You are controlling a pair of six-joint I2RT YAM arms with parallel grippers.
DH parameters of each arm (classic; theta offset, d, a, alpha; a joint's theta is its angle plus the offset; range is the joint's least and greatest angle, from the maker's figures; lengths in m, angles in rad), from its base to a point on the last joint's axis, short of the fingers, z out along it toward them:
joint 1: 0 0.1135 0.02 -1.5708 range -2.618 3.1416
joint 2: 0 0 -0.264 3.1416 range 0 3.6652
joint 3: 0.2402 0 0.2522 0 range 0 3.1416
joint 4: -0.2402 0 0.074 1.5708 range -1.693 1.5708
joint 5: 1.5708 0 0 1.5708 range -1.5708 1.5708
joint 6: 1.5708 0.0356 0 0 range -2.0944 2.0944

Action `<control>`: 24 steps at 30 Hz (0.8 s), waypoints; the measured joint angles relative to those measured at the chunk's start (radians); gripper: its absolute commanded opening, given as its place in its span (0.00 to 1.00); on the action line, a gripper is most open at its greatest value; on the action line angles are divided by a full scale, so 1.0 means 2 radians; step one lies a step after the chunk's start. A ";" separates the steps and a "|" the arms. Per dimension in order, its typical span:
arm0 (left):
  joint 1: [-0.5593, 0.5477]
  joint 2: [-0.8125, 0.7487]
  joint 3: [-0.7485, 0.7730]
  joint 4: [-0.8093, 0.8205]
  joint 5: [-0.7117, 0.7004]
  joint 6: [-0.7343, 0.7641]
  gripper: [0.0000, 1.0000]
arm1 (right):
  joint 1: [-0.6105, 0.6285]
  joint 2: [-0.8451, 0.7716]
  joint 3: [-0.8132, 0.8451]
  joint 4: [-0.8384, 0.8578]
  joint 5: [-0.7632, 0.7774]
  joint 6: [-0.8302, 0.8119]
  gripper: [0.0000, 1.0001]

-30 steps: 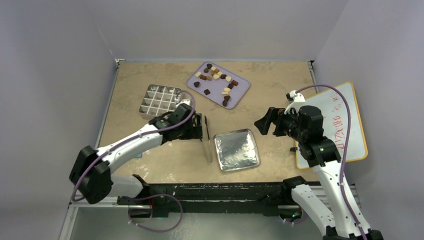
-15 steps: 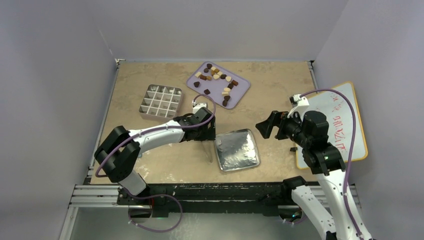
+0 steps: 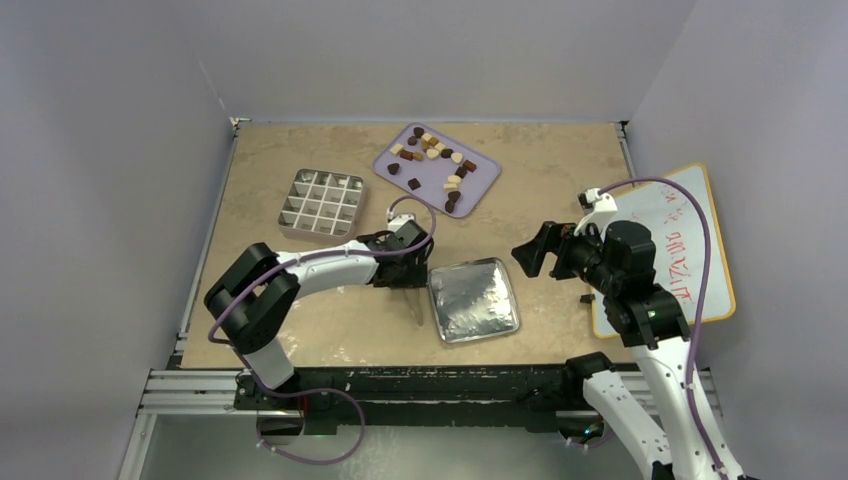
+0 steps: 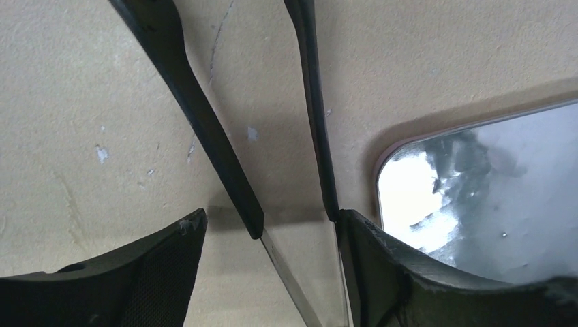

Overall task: Pack the chocolate
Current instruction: Pick up the clamp at the center of the board.

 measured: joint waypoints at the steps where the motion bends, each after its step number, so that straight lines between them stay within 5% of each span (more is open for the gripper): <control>1: 0.000 -0.003 -0.002 -0.002 -0.001 0.000 0.66 | 0.000 0.001 0.000 0.000 0.000 0.000 0.99; 17: -0.004 -0.072 -0.034 -0.015 0.003 0.000 0.63 | 0.000 0.011 0.000 -0.002 0.004 -0.002 0.99; 24: -0.009 -0.045 -0.045 0.000 0.006 -0.006 0.60 | 0.000 0.011 0.000 -0.002 0.004 -0.002 0.99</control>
